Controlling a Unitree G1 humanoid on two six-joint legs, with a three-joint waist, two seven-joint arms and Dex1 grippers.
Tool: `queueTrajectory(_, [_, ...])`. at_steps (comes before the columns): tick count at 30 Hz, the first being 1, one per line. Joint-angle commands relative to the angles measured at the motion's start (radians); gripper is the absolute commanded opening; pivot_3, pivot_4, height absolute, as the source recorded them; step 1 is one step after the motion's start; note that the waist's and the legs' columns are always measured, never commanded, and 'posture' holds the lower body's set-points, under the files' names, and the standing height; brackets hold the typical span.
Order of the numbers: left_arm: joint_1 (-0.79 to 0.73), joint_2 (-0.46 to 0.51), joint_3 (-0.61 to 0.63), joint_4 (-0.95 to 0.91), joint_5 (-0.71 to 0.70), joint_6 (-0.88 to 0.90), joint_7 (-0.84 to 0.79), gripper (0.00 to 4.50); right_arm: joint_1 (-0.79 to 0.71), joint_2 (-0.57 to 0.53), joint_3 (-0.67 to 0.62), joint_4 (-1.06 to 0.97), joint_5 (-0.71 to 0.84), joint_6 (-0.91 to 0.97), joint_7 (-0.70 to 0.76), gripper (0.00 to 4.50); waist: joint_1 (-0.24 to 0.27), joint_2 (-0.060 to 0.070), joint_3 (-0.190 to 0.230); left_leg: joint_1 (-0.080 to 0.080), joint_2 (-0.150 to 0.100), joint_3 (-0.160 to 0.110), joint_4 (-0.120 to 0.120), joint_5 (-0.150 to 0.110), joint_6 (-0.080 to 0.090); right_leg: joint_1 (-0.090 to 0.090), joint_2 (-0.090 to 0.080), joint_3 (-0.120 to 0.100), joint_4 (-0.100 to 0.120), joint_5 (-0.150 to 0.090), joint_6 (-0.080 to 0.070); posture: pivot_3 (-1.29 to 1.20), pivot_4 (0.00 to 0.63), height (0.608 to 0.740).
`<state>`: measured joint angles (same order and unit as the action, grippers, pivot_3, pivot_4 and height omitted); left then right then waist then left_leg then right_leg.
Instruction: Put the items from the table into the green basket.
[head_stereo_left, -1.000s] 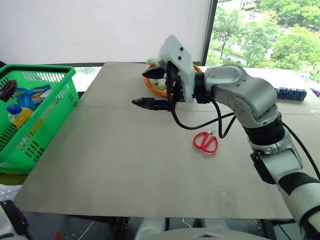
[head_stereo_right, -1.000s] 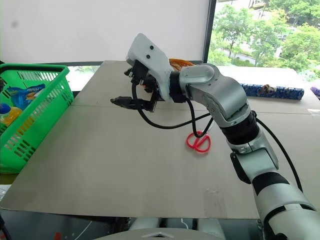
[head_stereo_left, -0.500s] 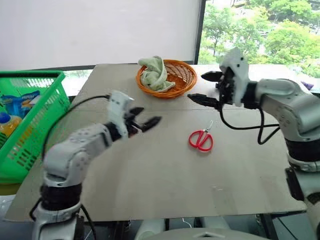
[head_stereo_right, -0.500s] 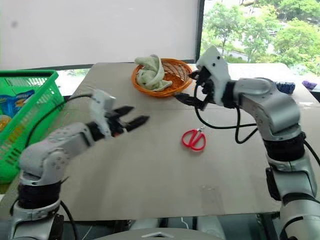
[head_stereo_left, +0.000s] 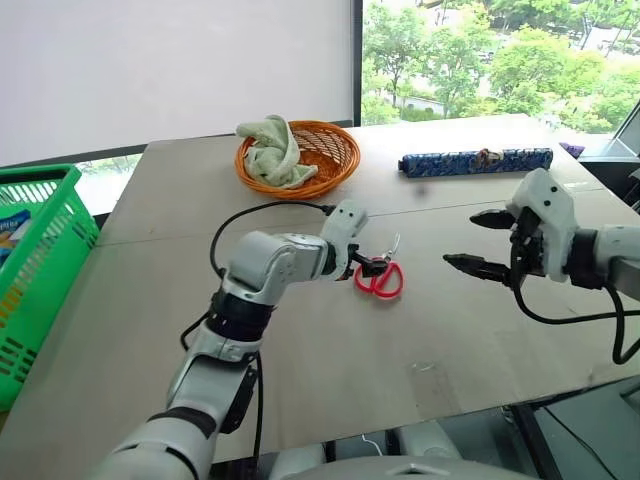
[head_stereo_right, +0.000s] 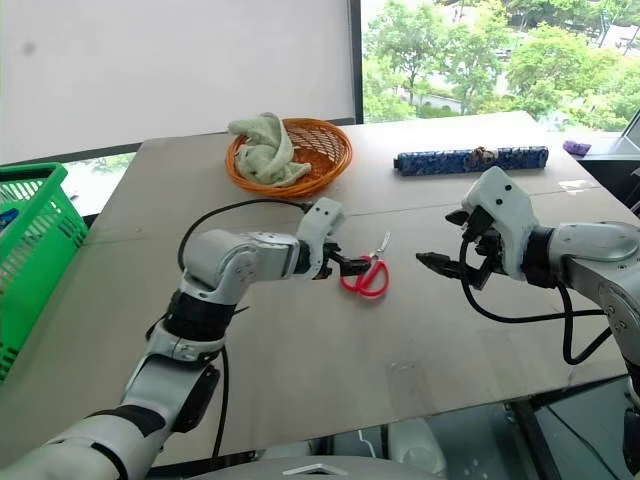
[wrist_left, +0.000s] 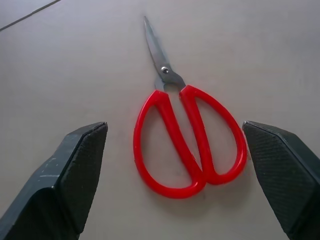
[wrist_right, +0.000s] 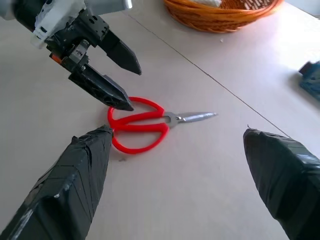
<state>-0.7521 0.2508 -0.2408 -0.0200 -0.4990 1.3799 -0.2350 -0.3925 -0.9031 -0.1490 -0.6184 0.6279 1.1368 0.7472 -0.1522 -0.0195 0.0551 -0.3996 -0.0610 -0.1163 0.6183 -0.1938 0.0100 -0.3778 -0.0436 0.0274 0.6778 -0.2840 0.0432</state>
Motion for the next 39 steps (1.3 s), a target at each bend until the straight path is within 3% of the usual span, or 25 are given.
queueTrajectory(1, [-0.067,-0.055,-0.015,0.055,0.037,0.057,0.013,4.47,0.029,-0.035,-0.059,-0.048,0.024,-0.016,0.008,4.50,-0.006,0.001,0.001,0.000,0.000,0.000,0.000,0.000,0.000,0.000,0.000,-0.001,0.000,0.000,0.000,-0.28,0.016,0.740])
queueTrajectory(8, [-0.107,-0.116,-0.039,0.175,0.126,0.099,0.053,4.47,0.170,-0.138,-0.153,-0.073,0.079,-0.065,0.117,4.50,-0.026,0.002,0.004,0.000,0.000,0.001,0.000,-0.001,0.001,0.000,0.000,-0.002,-0.001,-0.001,0.002,-0.31,0.027,0.740])
queueTrajectory(15, [-0.086,-0.131,-0.041,0.164,0.188,0.095,0.079,4.47,0.199,-0.128,-0.178,-0.078,0.097,-0.088,0.078,4.50,-0.042,0.002,0.005,0.000,0.000,0.002,0.000,-0.002,0.000,0.000,0.000,-0.001,0.000,-0.001,0.002,-0.32,0.035,0.740])
queueTrajectory(18, [-0.114,-0.159,0.025,0.137,0.172,0.088,0.067,4.47,0.207,-0.127,-0.176,-0.089,0.103,-0.092,0.063,4.50,-0.049,0.002,0.006,0.000,0.000,0.003,0.000,-0.003,-0.002,0.000,-0.001,-0.001,0.000,0.000,0.003,-0.33,0.037,0.740])
queueTrajectory(24, [-0.123,-0.093,0.050,0.041,0.127,0.182,-0.007,4.47,0.199,-0.126,-0.157,-0.085,0.104,-0.103,0.040,4.50,-0.059,0.004,0.009,-0.001,0.000,0.002,0.000,-0.003,-0.002,0.000,-0.001,-0.001,-0.001,0.000,0.003,-0.33,0.037,0.740])
queueTrajectory(30, [-0.079,-0.095,0.032,0.044,0.150,0.200,-0.001,4.47,0.173,-0.116,-0.130,-0.081,0.119,-0.111,0.027,4.50,-0.056,0.004,0.009,-0.001,0.000,0.002,0.000,-0.002,0.001,0.000,-0.001,-0.001,-0.001,0.000,0.003,-0.32,0.035,0.740])
queueTrajectory(33, [-0.067,-0.103,0.017,0.056,0.165,0.187,0.007,3.70,0.166,-0.115,-0.121,-0.078,0.126,-0.114,0.027,4.50,-0.054,0.004,0.009,-0.001,0.000,0.002,0.000,-0.002,0.001,0.000,-0.001,-0.001,-0.002,0.000,0.003,-0.32,0.035,0.740])
queueTrajectory(39, [-0.049,-0.100,-0.021,0.091,0.185,0.156,0.000,3.70,0.166,-0.120,-0.123,-0.083,0.146,-0.114,0.032,4.50,-0.055,0.004,0.009,-0.001,-0.001,0.002,0.000,-0.002,0.001,0.000,-0.001,-0.001,-0.002,0.000,0.003,-0.32,0.035,0.740])
